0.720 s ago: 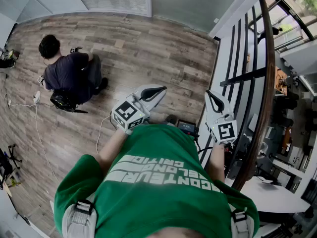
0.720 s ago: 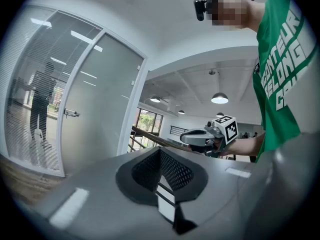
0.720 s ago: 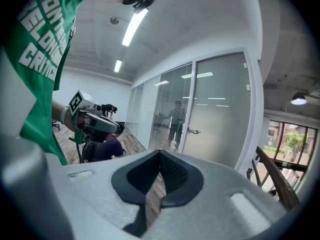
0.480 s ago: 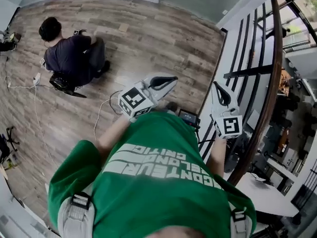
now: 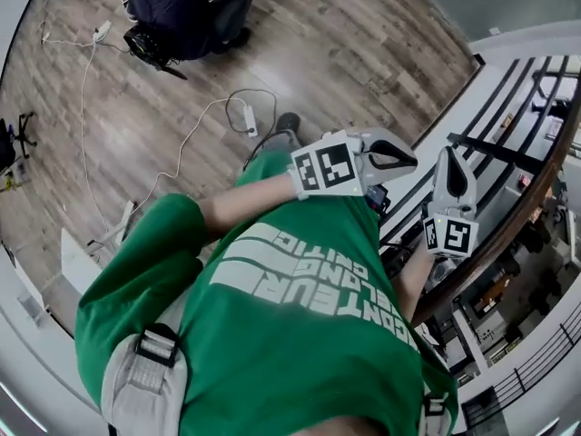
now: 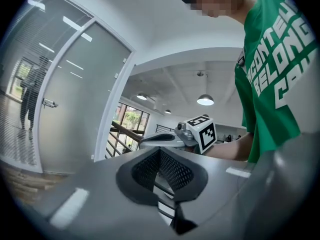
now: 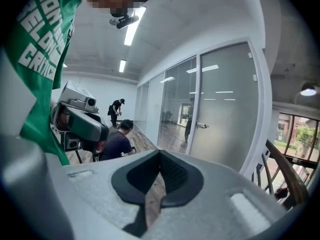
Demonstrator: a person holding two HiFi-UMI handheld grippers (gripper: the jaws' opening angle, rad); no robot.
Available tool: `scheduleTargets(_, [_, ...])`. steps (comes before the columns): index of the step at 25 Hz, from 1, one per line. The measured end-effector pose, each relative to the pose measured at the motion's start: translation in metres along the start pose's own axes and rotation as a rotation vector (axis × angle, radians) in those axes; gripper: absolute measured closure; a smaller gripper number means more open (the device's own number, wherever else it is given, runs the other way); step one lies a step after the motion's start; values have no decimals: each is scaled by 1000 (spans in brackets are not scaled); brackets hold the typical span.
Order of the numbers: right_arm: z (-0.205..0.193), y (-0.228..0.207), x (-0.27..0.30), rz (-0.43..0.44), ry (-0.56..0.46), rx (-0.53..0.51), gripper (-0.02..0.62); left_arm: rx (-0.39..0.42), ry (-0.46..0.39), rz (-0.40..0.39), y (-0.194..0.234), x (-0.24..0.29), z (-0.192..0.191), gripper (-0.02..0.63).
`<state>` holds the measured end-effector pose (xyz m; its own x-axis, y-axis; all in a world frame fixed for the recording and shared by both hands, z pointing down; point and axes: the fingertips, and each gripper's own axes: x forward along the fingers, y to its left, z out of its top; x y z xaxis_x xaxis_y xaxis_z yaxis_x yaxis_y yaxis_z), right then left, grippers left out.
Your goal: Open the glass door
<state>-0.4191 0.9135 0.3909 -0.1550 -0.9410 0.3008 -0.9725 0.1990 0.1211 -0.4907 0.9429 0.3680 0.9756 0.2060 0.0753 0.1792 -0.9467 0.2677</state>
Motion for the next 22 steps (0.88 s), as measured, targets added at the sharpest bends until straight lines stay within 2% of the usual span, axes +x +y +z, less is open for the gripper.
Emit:
scheduleTargets(3, [-2,-3,-1,22,4,-17,603,-8,8,19,-5,6,-8,591])
scheduleTargets(12, [-16,-17,-14,74,-4,-26,603,-22,-40,163,10,15,-2,591])
scheduleTargets(22, [-13,-37,-8,87,-28,-27,603,-18,-46,190,19,37,2,591])
